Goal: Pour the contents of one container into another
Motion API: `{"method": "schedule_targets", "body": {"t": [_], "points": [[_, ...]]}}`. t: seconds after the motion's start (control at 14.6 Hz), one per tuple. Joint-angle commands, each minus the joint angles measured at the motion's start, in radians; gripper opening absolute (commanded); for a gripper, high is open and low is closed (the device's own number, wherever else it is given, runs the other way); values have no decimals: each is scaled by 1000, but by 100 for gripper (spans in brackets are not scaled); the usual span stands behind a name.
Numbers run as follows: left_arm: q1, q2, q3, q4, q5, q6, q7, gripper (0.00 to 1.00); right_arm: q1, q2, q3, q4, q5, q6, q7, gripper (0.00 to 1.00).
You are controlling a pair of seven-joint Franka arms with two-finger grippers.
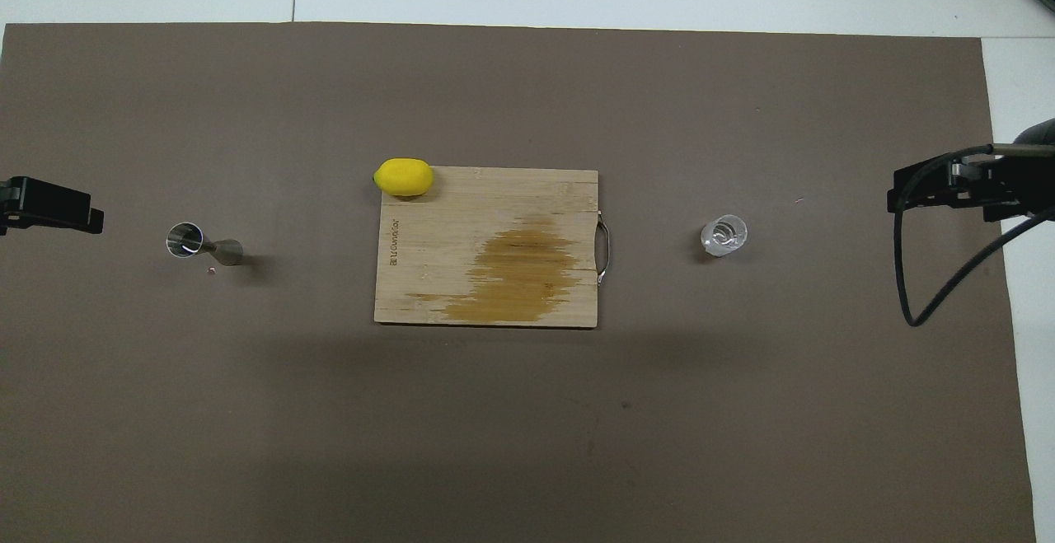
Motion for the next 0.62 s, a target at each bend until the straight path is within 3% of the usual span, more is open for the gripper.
{"method": "schedule_targets", "body": {"t": [0.0, 0.55], "points": [[-13, -12, 3, 5, 34, -26, -11, 100, 2, 5, 1, 11, 0, -13, 19, 100], [-15, -16, -11, 11, 35, -57, 3, 100, -21, -33, -5, -27, 14, -25, 14, 100]]}}
